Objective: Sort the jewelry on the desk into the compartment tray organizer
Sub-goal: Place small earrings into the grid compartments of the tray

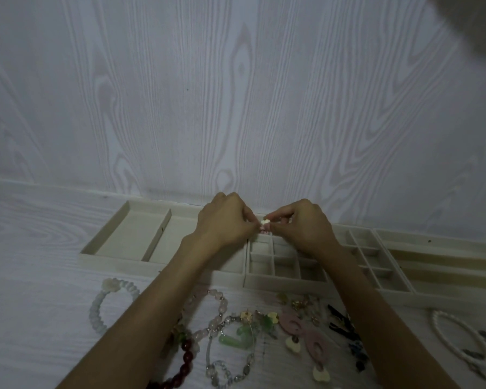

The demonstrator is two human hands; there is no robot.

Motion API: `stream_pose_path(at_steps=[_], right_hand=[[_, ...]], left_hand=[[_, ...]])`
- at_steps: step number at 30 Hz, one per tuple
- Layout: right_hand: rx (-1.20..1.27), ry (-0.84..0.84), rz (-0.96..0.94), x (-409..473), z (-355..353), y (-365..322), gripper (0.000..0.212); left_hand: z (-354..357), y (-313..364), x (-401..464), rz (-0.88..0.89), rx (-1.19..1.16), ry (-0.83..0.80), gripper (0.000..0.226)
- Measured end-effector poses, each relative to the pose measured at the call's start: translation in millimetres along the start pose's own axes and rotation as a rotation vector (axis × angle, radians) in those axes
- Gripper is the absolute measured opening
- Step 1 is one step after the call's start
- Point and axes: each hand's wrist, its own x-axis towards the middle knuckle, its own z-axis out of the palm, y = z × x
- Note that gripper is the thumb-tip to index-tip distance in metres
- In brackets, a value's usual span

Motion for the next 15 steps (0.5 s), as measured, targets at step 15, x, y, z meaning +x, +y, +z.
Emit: stream_pose_path(at_steps=[15], right_hand=[[0.142,-0.128,0.009,5,0,-3,0.016]], left_hand=[[-15,0,0,-0.039,-0.096,-0.006,0.029]])
